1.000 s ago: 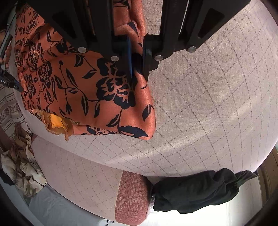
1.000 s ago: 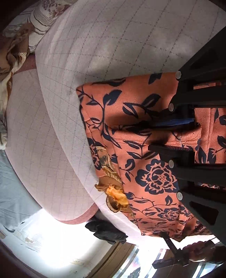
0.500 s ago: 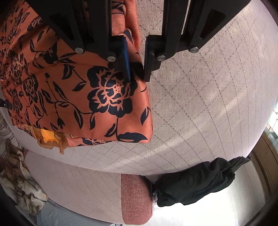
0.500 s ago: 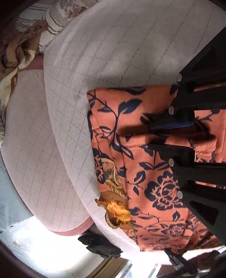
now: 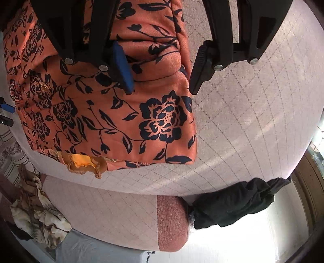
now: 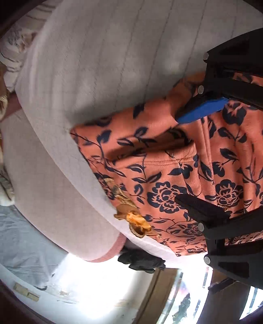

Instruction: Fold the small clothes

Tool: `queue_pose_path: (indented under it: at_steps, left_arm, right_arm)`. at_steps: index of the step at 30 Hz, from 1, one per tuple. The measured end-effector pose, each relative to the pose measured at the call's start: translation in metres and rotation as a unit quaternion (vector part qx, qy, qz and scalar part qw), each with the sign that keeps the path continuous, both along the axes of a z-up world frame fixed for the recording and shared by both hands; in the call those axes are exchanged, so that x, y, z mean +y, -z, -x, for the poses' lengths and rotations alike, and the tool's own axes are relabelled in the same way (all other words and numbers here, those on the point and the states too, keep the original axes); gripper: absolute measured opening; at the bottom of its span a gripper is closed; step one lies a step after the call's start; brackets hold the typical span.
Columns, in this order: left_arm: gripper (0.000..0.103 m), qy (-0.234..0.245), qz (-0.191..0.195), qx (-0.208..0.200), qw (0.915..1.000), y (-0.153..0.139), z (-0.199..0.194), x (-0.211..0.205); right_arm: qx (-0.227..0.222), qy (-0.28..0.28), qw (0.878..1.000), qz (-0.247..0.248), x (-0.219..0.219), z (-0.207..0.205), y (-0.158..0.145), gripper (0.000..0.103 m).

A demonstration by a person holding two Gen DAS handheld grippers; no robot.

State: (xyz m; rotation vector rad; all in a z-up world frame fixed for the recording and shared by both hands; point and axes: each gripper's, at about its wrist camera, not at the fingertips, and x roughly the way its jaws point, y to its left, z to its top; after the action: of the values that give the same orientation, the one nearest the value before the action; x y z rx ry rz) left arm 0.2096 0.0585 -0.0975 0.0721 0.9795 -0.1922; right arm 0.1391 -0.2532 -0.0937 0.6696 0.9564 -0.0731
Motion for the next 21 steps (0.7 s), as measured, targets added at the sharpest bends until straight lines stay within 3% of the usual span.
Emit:
queue_pose_path:
  at_steps: [1, 4, 6, 10, 13, 16, 18, 21]
  left_arm:
    - [0.060, -0.002, 0.011, 0.004, 0.9999, -0.007, 0.009, 0.005]
    - [0.068, -0.002, 0.083, 0.006, 0.9965, -0.024, 0.050, 0.035]
    - [0.073, -0.011, 0.102, 0.015, 0.9946, -0.022, 0.086, 0.055]
    - [0.073, -0.033, 0.135, 0.060, 0.9885, -0.007, 0.158, 0.086]
    - [0.073, -0.052, 0.147, 0.085, 0.9841, 0.005, 0.209, 0.098]
    - [0.073, -0.064, 0.160, 0.112, 0.9787, 0.017, 0.242, 0.098]
    - [0.073, -0.072, 0.165, 0.132, 0.9748, 0.029, 0.254, 0.093]
    - [0.073, -0.068, 0.129, 0.118, 0.9822, 0.032, 0.265, 0.079]
  right_arm:
    - [-0.011, 0.001, 1.000, 0.020, -0.003, 0.011, -0.013, 0.078]
    - [-0.018, -0.038, 0.999, 0.020, -0.010, 0.052, -0.032, 0.082]
    - [0.010, -0.062, 0.997, 0.037, -0.023, 0.084, -0.030, 0.082]
    - [0.054, -0.088, 0.994, 0.035, -0.045, 0.172, -0.002, 0.082]
    - [0.058, -0.086, 0.994, -0.020, -0.051, 0.228, 0.016, 0.081]
    - [0.050, -0.099, 0.993, -0.051, -0.042, 0.259, 0.027, 0.081]
    - [0.060, -0.114, 0.991, -0.047, -0.030, 0.270, 0.035, 0.080]
    - [0.055, -0.114, 0.991, -0.035, -0.020, 0.274, 0.038, 0.076]
